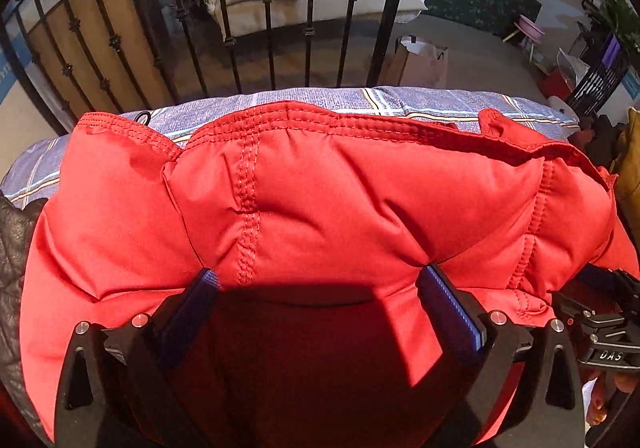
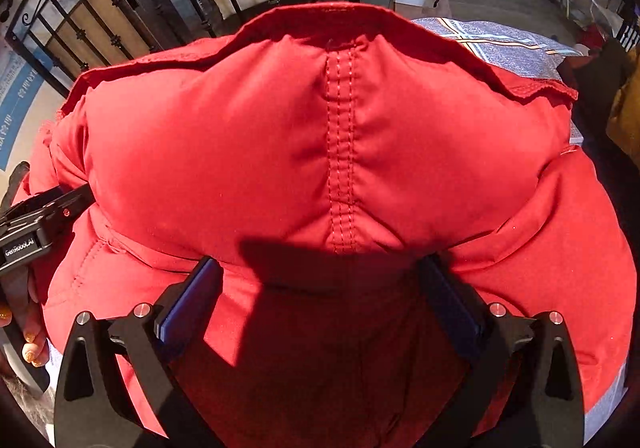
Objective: Fold large clothes
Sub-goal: 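Press both grippers on the folded jacket to flatten it, then slide both grippers under the folded red jacket bundle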
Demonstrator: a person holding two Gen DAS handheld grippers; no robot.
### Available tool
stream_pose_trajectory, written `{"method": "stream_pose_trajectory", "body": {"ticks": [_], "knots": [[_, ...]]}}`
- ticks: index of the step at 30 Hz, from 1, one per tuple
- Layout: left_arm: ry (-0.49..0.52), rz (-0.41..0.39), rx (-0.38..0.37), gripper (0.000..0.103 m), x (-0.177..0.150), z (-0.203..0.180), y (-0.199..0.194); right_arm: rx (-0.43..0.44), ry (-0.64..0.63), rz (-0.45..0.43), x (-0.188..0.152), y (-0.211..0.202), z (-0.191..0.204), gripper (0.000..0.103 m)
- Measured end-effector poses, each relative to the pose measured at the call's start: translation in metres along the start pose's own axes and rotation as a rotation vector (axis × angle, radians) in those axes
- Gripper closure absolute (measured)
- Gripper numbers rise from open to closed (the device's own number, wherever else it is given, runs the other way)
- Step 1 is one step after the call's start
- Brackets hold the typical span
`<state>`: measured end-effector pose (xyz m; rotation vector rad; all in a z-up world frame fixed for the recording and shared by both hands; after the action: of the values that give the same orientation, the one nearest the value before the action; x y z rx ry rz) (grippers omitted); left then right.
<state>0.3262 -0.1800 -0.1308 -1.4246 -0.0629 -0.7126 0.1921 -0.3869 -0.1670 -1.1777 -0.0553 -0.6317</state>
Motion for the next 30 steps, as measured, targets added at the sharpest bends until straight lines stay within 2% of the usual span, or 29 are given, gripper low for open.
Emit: {"method": "stream_pose_trajectory", "body": {"ticks": [19,30], "knots": [[0.023,-0.061,0.054,0.004,0.001,-0.013,0.017,-0.064,-0.027,0.006,0.008,0.024,-0.003,0.004],[0.057,-0.101,0.119,0.004,-0.010,-0.022,0.001,-0.111,-0.028,-0.029,0.000,0.022,0.003,0.004]]}}
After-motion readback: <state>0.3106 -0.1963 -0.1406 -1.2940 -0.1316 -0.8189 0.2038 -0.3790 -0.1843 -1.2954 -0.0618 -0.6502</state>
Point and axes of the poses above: each gripper's, at about its wrist camera, not at the fingertips, and y roughly the way its jaws point, z to its left, x to its top, the point moved 2 cm from there along y, roughly the way its jaws point, and after that the axes turned 14 degrees about x, right-handed, at the moved point
